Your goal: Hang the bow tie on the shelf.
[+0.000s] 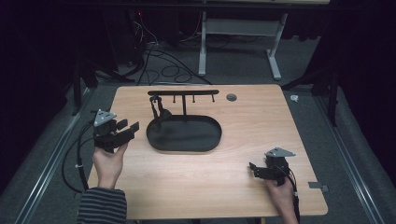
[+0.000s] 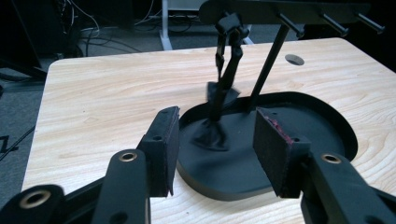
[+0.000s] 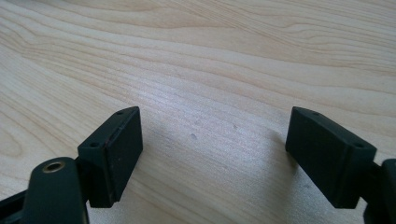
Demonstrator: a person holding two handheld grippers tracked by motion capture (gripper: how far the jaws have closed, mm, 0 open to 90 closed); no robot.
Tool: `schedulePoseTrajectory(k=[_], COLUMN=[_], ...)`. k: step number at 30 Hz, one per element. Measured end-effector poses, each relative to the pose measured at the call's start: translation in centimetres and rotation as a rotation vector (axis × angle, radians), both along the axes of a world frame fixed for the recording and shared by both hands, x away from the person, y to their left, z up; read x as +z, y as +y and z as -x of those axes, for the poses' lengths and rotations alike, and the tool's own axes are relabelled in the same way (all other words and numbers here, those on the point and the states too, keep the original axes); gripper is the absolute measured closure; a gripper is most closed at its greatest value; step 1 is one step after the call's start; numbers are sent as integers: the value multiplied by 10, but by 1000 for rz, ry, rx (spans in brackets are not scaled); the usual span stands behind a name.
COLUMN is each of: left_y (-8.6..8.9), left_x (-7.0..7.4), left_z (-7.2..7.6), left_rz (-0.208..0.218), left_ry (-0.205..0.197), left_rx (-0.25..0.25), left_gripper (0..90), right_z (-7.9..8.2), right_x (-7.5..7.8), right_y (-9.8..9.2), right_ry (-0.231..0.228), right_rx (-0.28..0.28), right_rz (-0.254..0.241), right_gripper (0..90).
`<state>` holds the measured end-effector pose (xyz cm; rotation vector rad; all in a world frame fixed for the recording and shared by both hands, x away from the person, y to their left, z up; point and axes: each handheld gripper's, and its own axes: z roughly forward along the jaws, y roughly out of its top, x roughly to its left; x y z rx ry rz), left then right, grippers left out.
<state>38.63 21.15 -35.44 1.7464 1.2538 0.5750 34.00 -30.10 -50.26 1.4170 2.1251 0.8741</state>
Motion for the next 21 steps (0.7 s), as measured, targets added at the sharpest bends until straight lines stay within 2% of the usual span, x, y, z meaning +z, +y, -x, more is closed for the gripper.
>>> schedulePoseTrajectory(k=[10, 21], left_y=[2, 5], left_x=[-9, -9], left_z=[10, 20], left_rz=[15, 22], left_ry=[8, 2], left_rx=[-6, -8], left_gripper=[495, 487], right_z=[0, 0], right_x=[0, 0], right_y=[0, 0], right_ry=[-2, -2], right_rx=[1, 1], right_rz=[1, 1], right_gripper=[199, 199])
